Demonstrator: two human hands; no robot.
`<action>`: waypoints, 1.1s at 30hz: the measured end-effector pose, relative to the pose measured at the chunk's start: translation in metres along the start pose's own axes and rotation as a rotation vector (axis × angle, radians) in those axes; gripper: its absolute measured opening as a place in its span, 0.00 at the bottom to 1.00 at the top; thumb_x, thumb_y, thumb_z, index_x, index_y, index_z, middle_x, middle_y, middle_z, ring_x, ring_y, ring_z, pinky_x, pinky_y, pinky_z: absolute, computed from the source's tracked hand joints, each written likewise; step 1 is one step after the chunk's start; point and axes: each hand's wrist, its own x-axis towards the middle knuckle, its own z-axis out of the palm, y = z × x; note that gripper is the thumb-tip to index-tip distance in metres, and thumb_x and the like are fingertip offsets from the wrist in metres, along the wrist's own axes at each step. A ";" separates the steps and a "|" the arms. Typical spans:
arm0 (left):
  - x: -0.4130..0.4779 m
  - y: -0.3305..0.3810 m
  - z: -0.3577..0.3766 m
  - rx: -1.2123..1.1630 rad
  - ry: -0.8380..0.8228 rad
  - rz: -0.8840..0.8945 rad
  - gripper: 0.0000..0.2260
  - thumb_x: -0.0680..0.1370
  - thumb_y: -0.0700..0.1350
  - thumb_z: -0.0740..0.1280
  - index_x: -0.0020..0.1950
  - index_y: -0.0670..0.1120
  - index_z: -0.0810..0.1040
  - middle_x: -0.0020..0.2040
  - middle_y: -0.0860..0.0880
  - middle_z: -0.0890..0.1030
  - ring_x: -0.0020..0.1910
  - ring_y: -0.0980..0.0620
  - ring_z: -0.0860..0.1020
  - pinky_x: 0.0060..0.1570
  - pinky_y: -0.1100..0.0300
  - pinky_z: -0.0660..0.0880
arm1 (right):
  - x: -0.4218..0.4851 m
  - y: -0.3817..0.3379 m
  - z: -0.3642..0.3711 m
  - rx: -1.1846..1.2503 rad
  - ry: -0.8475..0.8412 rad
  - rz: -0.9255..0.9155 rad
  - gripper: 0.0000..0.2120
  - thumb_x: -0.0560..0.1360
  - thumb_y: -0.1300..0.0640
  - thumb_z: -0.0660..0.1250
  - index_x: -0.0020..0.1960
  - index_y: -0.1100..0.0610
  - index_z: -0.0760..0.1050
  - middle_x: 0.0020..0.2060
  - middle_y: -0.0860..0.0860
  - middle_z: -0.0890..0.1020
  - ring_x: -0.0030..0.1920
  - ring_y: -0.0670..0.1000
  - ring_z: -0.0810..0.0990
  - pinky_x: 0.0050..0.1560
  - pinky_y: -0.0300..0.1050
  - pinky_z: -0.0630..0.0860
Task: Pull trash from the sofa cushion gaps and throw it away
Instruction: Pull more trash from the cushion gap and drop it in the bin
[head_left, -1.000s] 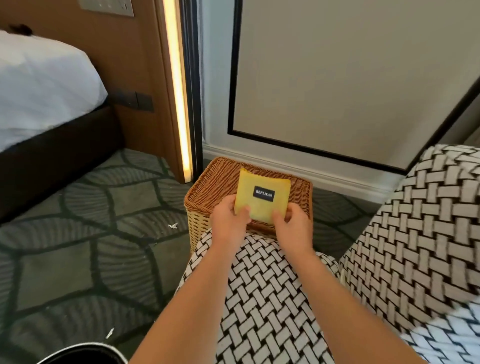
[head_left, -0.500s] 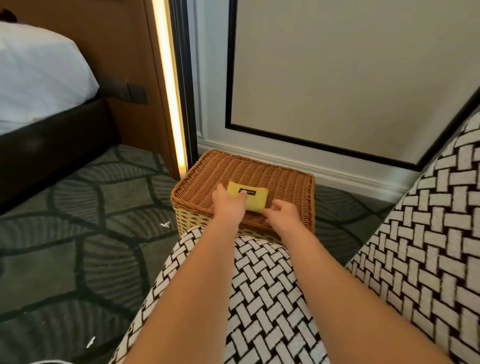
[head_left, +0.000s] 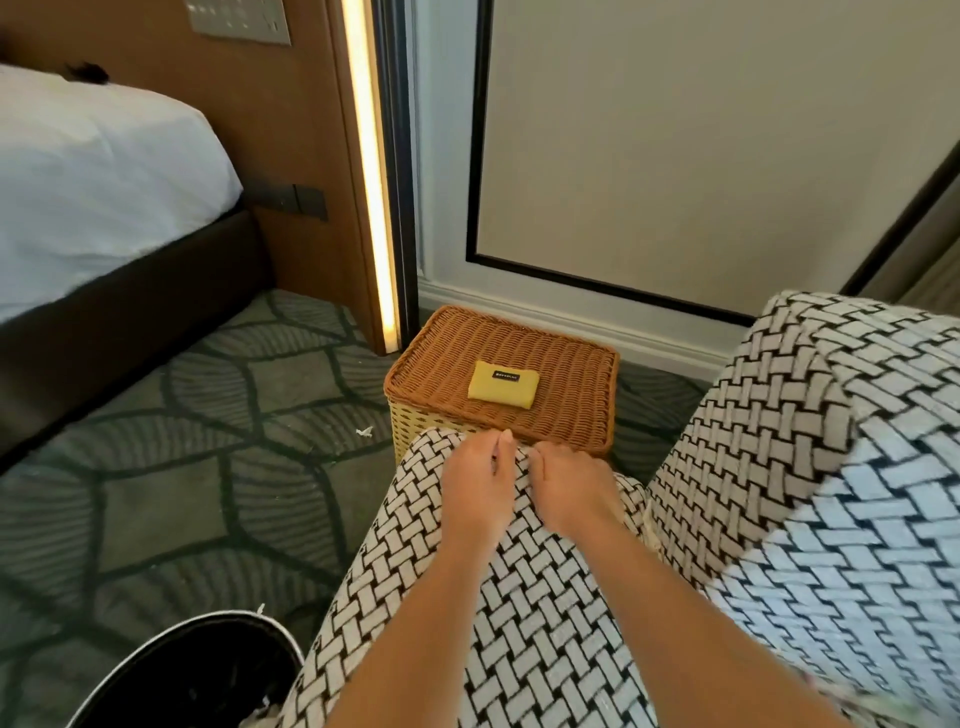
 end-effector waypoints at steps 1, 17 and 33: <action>-0.015 0.005 -0.008 -0.012 0.019 -0.029 0.15 0.81 0.48 0.57 0.40 0.44 0.76 0.33 0.49 0.76 0.33 0.51 0.74 0.34 0.55 0.70 | -0.015 -0.002 -0.001 -0.033 -0.028 0.017 0.22 0.80 0.48 0.42 0.68 0.53 0.64 0.66 0.52 0.71 0.67 0.55 0.67 0.67 0.53 0.63; -0.197 0.070 -0.097 -0.018 -0.800 -0.314 0.22 0.80 0.56 0.53 0.74 0.51 0.60 0.76 0.51 0.54 0.74 0.49 0.55 0.72 0.49 0.54 | -0.296 0.050 0.003 -0.044 -0.110 -0.024 0.29 0.73 0.45 0.28 0.73 0.50 0.35 0.71 0.44 0.37 0.72 0.46 0.36 0.69 0.46 0.34; -0.228 0.131 -0.065 0.708 -0.987 0.062 0.28 0.75 0.53 0.66 0.70 0.45 0.62 0.69 0.43 0.63 0.69 0.42 0.61 0.66 0.44 0.65 | -0.353 0.119 0.000 0.082 0.214 0.437 0.20 0.78 0.45 0.54 0.67 0.50 0.64 0.66 0.50 0.68 0.68 0.52 0.63 0.70 0.53 0.57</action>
